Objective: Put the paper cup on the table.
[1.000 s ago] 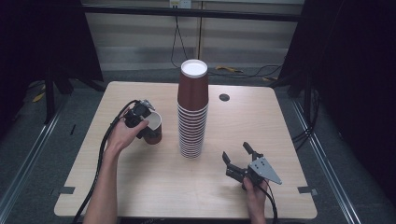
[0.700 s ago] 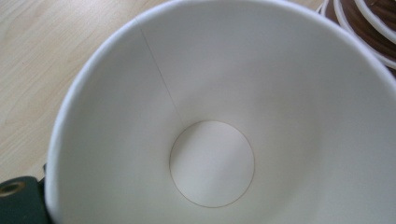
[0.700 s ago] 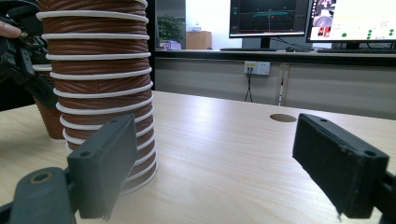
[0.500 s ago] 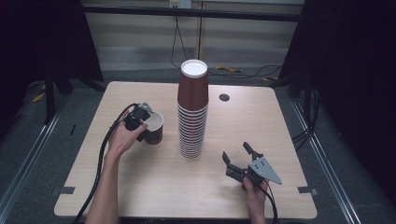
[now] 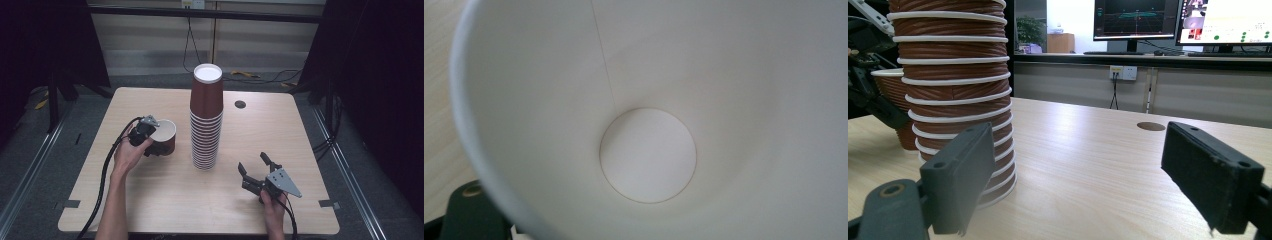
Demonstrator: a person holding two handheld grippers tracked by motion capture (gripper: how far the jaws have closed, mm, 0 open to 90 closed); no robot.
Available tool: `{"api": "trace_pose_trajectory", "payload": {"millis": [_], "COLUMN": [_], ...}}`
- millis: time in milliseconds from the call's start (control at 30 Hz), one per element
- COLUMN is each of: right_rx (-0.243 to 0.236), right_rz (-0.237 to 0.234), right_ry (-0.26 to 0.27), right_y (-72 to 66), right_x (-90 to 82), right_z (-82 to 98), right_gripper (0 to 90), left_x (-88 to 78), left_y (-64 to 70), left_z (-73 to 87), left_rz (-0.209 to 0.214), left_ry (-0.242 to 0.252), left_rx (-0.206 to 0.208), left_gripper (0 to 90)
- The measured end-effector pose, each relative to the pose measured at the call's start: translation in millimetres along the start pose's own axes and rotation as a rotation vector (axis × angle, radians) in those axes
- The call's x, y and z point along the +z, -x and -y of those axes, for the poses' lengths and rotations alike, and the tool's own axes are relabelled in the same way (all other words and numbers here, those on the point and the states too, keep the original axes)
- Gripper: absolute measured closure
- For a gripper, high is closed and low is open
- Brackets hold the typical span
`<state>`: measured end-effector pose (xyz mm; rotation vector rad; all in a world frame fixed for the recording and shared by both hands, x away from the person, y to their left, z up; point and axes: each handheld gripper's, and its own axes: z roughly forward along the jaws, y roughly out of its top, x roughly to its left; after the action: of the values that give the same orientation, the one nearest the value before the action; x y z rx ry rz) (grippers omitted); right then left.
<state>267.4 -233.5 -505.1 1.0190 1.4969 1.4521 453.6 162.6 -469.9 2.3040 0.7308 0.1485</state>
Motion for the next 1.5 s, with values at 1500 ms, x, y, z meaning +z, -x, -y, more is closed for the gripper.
{"api": "trace_pose_trajectory", "payload": {"millis": [1500], "right_rx": [0.000], "right_rz": [-0.001], "right_ry": [0.001], "right_y": [0.0], "right_x": [0.1], "right_z": [0.0], "right_gripper": [13.7], "left_x": [-38.8], "left_y": [62.9], "left_z": [58.7], "left_rz": [-0.099], "left_ry": [0.469], "left_rx": [-0.110], "left_gripper": [15.8]}}
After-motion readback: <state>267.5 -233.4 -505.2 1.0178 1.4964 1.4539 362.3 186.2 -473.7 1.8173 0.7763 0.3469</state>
